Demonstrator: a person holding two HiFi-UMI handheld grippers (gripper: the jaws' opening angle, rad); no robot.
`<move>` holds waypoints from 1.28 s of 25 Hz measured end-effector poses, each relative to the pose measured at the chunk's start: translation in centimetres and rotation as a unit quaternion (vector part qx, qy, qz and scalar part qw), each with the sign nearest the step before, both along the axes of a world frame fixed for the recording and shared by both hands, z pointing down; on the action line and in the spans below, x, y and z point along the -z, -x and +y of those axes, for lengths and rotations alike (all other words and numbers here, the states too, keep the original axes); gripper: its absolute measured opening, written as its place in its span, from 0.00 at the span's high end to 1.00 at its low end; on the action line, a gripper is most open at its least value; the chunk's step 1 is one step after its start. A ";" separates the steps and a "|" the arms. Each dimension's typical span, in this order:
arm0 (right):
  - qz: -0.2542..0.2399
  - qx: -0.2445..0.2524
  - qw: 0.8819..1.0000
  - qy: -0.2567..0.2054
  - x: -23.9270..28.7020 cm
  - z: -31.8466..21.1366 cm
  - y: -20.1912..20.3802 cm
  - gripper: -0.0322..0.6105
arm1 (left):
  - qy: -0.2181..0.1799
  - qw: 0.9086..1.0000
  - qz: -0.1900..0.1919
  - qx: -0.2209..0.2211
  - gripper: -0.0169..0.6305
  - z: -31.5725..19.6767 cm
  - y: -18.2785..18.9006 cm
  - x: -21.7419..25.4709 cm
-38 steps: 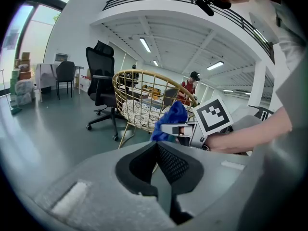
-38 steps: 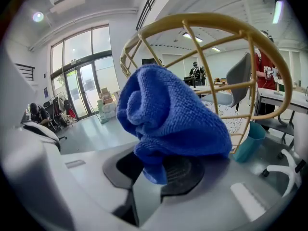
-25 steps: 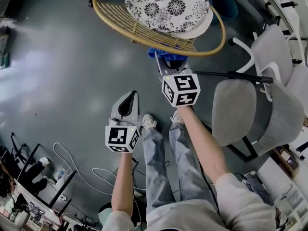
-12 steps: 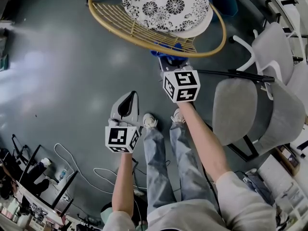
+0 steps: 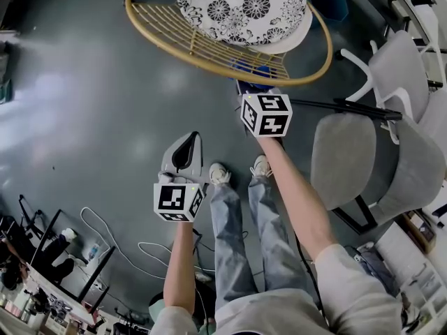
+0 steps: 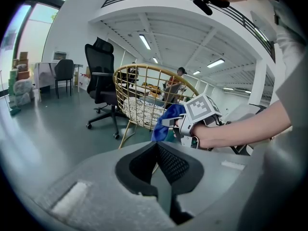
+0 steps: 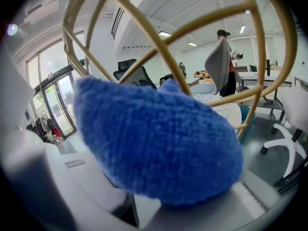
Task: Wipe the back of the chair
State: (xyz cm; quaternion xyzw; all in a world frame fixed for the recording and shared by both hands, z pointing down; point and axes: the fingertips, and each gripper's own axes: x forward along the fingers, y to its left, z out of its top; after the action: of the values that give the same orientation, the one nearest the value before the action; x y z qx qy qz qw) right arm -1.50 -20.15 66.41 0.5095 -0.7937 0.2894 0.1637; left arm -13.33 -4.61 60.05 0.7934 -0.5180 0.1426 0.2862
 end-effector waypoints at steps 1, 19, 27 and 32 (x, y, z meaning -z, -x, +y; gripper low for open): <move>-0.002 -0.003 1.000 0.004 -0.3 -0.1 -0.2 0.81 | 0.000 1.000 0.000 0.000 0.97 -0.1 0.1 0.0; 0.014 0.008 1.000 0.003 -1.3 1.2 -0.9 0.81 | -0.004 1.000 -0.003 0.004 0.97 0.6 0.5 0.5; 0.025 0.064 0.997 -0.040 2.3 6.8 -0.4 0.81 | -0.022 1.000 -0.005 0.013 0.97 0.7 0.5 1.7; 0.035 0.085 0.993 -0.075 5.3 10.7 -1.6 0.81 | -0.034 0.999 -0.005 0.020 0.97 1.6 -0.5 2.7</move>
State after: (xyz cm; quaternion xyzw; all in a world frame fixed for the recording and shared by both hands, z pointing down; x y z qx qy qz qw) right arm 0.06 -9.49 61.14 0.4604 -0.8475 0.1964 0.1766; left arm -12.85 -2.99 57.40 0.7916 -0.5393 0.1232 0.2596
